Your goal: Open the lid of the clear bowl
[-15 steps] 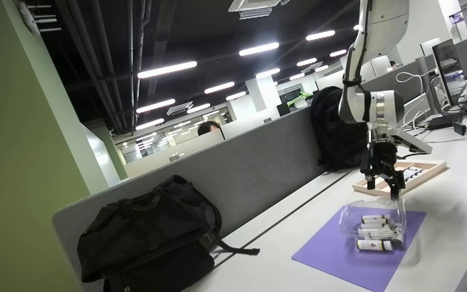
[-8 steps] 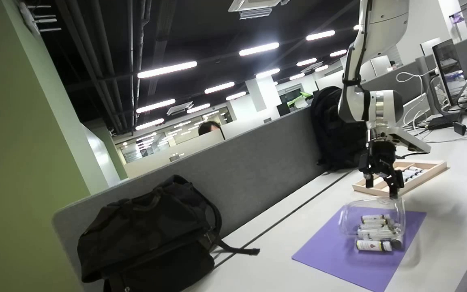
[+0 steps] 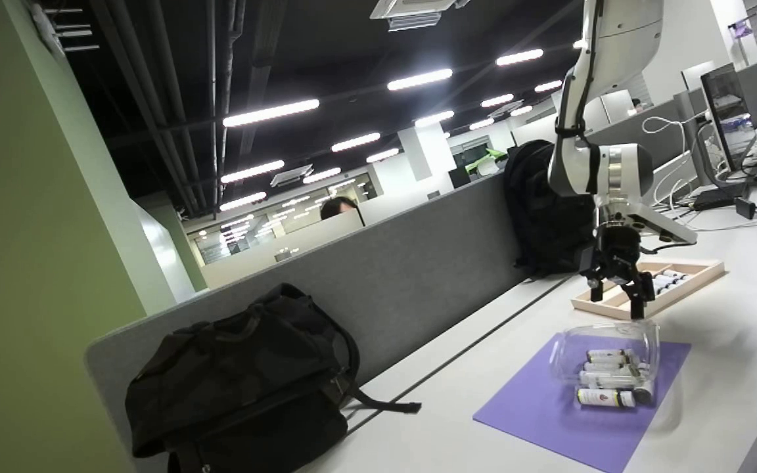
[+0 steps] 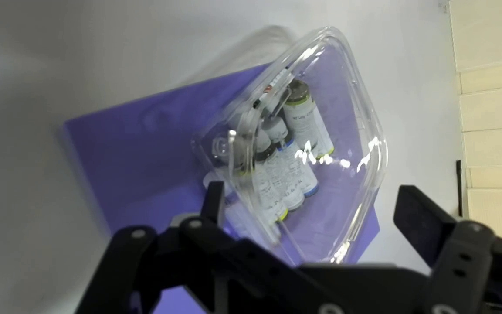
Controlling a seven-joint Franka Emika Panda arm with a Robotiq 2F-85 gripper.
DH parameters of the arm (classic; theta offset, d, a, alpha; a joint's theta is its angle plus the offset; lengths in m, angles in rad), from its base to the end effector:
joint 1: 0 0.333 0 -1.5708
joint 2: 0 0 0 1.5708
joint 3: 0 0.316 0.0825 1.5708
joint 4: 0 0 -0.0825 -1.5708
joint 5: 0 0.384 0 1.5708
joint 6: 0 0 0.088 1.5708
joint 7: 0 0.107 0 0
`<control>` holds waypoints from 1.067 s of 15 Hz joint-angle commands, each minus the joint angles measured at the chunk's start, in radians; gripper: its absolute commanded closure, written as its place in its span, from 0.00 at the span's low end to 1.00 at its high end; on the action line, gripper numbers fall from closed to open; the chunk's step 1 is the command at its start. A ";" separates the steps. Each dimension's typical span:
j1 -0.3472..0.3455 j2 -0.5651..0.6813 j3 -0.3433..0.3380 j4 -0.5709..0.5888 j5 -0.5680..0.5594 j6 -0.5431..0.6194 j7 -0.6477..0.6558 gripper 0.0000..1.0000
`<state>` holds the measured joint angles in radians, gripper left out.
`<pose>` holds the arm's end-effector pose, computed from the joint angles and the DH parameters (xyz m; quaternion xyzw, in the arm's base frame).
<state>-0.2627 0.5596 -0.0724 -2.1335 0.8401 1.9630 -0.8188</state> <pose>0.4797 -0.1186 0.1166 -0.9026 0.0672 0.1177 0.4087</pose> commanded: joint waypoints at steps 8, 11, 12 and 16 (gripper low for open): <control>0.007 0.003 -0.019 0.036 -0.019 -0.070 0.103 0.00; 0.024 0.012 -0.033 0.033 -0.041 0.015 0.160 0.00; 0.023 0.017 -0.031 0.035 -0.051 0.027 0.173 0.00; 0.020 0.034 -0.011 0.035 -0.079 0.045 0.194 0.00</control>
<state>-0.2509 0.5816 -0.0899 -2.1163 0.7918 2.0029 -0.6859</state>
